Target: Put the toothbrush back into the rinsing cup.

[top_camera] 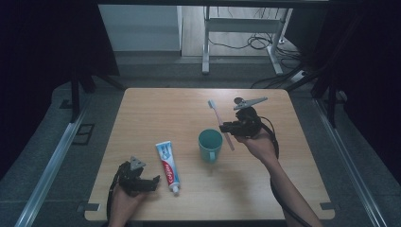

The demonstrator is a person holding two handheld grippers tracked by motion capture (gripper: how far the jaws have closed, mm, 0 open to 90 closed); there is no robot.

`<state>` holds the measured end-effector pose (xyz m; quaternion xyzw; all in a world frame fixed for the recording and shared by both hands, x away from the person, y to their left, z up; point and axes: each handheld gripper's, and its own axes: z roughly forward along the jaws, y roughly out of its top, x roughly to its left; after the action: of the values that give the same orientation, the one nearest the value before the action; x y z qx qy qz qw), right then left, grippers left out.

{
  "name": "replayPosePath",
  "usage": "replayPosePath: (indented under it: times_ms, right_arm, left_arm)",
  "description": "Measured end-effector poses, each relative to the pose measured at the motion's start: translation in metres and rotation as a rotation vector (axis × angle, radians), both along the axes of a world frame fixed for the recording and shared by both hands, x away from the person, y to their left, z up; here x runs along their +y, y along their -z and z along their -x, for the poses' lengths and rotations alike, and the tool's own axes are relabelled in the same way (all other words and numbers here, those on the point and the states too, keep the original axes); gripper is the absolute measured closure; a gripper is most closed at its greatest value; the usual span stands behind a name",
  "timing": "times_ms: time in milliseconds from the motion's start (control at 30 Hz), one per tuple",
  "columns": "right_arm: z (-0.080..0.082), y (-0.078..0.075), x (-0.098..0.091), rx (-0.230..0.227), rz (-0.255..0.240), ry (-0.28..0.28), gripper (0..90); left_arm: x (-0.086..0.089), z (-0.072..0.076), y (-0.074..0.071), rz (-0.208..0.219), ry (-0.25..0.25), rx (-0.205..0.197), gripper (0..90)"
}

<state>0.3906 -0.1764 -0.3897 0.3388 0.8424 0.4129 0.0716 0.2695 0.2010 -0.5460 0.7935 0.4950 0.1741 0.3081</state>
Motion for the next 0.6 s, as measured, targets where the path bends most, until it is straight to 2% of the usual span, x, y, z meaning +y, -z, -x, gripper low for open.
replayPosePath:
  times_ms: [200,600]
  right_arm:
    - [-0.002,-0.005,0.008,-0.012,-0.02,-0.002,78.4]
    - [-0.007,-0.011,0.026,-0.04,-0.028,-0.008,78.4]
  left_arm:
    - [0.0,0.0,0.0,0.001,-0.002,-0.001,0.0]
    - [0.0,0.0,0.0,0.002,-0.002,-0.003,0.0]
